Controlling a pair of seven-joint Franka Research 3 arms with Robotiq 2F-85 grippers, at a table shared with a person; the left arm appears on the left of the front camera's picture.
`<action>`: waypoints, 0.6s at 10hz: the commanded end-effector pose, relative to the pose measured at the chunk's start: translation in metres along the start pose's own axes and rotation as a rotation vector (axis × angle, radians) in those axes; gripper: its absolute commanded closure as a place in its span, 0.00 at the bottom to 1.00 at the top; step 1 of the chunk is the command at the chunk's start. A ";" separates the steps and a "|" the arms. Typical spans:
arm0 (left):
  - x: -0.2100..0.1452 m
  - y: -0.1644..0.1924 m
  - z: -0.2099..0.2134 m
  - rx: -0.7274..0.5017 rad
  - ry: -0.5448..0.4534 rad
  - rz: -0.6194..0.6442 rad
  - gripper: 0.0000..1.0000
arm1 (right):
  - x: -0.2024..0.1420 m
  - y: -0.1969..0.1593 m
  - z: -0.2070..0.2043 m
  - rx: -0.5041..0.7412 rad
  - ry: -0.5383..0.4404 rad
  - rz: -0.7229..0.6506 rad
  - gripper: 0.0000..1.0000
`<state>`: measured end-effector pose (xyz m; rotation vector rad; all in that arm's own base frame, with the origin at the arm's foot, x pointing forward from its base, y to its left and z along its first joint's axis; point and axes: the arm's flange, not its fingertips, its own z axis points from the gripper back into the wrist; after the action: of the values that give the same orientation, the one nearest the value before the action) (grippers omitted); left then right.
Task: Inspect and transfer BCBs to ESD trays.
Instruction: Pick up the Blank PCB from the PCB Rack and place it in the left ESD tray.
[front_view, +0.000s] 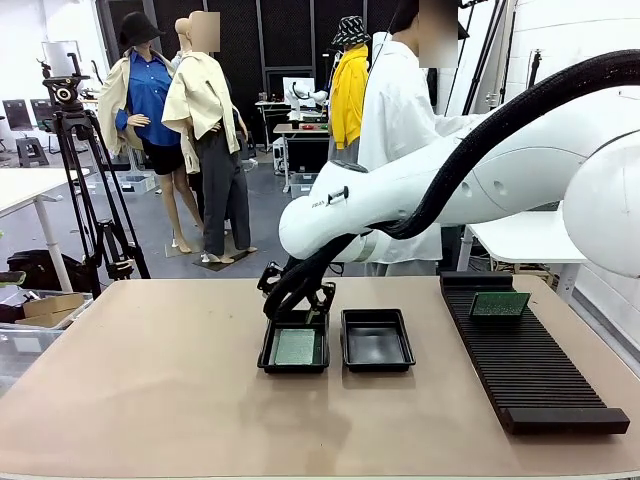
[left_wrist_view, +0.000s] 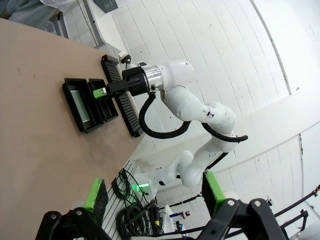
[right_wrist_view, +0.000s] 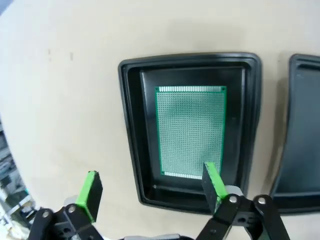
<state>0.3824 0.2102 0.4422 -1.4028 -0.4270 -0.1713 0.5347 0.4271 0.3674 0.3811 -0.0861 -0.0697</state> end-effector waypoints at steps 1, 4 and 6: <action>-0.001 -0.002 0.002 0.009 0.001 0.003 0.00 | -0.001 0.008 0.006 -0.061 -0.001 -0.026 0.00; -0.001 -0.002 0.002 0.009 0.001 0.003 0.00 | 0.000 0.002 0.005 -0.030 0.005 -0.014 0.00; -0.001 -0.002 0.002 0.009 0.001 0.003 0.00 | 0.000 0.002 0.005 -0.030 0.005 -0.014 0.00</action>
<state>0.3824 0.2102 0.4422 -1.4028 -0.4271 -0.1713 0.5336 0.4276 0.3735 0.3449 -0.0731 -0.0874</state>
